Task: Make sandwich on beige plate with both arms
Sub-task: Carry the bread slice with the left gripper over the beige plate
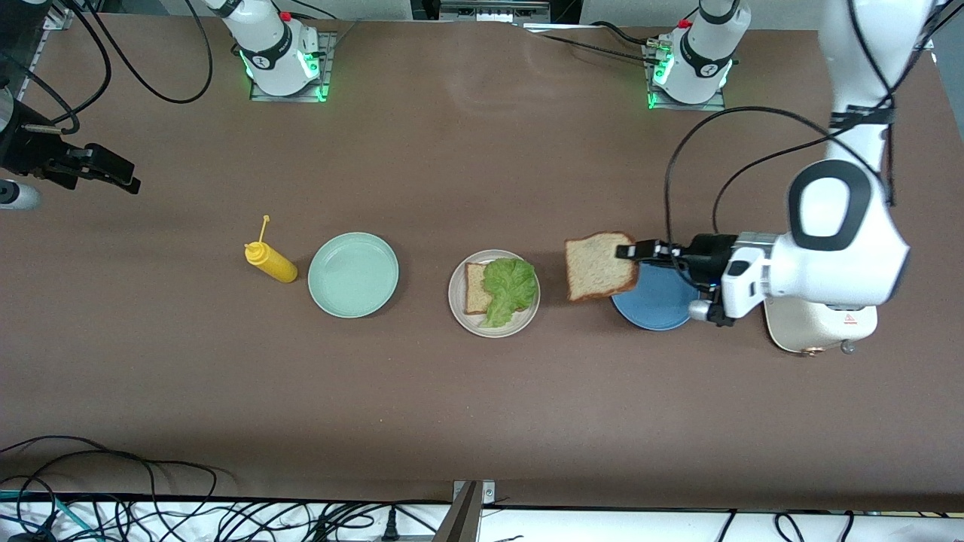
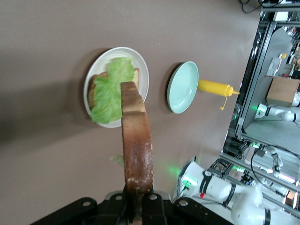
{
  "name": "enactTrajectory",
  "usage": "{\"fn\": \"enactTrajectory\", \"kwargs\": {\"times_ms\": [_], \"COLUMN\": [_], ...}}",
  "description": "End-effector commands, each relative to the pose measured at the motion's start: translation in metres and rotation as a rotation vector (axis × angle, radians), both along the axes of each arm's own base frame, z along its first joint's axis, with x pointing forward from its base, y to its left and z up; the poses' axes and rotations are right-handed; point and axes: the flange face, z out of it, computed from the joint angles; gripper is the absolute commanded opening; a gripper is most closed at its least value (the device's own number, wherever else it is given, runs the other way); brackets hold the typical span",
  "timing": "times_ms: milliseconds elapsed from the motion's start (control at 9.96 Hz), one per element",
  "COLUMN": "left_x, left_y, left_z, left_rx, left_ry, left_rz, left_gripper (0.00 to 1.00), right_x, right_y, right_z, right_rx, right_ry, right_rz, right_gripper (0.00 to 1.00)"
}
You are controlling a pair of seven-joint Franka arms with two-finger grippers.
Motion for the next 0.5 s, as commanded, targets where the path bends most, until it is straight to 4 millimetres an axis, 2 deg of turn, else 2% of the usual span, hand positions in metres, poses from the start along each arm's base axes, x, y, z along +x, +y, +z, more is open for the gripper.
{"fn": "enactTrajectory", "kwargs": {"times_ms": [0,201,401], "left_x": [-0.008,-0.013,-0.027], "left_y": [-0.032,-0.055,-0.077], "left_z": [-0.022,-0.036,-0.058], "left_rx": [-0.039,-0.058,-0.058], "left_ry": [-0.001,-0.021,-0.056], "left_rz": [0.124,0.207,0.259], "left_gripper": [0.0,0.0,0.0], "right_x": [-0.004,0.005,0.001], "right_y": [0.0,-0.001,-0.001], "right_z": [0.003,-0.002,0.0], "right_rx": [0.021,0.022,0.021], "right_ry": [0.013,-0.005,0.007], "right_rz": [0.01,0.008,0.01], "right_gripper": [1.0,1.0,1.0]}}
